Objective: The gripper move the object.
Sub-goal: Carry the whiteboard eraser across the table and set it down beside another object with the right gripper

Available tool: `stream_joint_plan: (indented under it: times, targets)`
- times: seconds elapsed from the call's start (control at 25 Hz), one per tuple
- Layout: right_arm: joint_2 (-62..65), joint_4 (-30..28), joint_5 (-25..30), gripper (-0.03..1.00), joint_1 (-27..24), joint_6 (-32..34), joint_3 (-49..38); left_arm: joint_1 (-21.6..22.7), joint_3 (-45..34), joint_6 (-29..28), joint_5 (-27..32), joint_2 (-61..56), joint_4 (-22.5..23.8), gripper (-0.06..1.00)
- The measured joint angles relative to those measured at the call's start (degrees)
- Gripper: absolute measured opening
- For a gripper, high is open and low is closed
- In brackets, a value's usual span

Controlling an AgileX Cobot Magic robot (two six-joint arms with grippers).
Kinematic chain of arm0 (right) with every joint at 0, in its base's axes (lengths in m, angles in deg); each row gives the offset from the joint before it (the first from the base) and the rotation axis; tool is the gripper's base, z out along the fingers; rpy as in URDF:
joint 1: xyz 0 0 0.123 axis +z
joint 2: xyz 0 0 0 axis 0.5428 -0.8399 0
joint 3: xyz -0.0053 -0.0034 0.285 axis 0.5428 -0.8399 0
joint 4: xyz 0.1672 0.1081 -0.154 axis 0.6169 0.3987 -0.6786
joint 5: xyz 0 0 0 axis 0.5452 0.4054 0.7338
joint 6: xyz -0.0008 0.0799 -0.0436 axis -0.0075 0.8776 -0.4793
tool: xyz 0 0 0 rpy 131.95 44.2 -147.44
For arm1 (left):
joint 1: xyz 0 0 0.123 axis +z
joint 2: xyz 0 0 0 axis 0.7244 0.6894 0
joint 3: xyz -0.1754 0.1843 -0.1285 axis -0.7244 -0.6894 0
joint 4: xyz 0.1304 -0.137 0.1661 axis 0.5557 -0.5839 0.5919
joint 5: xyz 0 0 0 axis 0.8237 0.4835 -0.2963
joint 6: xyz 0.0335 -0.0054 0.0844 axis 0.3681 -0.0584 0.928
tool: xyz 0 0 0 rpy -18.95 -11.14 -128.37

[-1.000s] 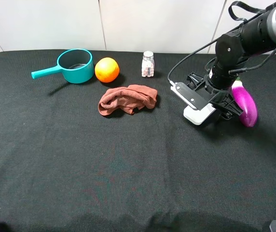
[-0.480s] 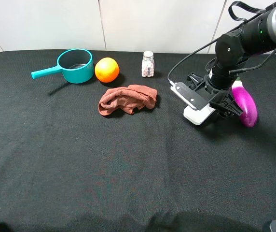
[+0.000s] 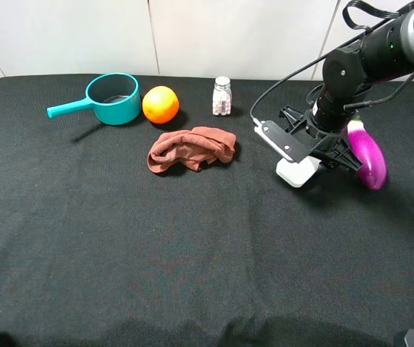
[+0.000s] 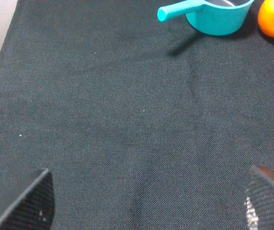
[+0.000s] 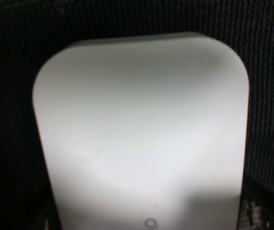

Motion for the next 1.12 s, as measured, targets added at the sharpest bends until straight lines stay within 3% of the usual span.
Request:
stream_joint_plan:
  times: [0.68, 0.88, 1.12]
  targets:
    - [0.0, 0.0, 0.5, 0.47, 0.0, 0.6, 0.2, 0.0, 0.0, 0.0, 0.0, 0.0, 0.0, 0.83]
    - [0.0, 0.1, 0.7, 0.47, 0.0, 5.0, 0.2, 0.0, 0.0, 0.0, 0.0, 0.0, 0.0, 0.83]
    - [0.0, 1.1, 1.8, 0.47, 0.0, 15.6, 0.2, 0.0, 0.0, 0.0, 0.0, 0.0, 0.0, 0.83]
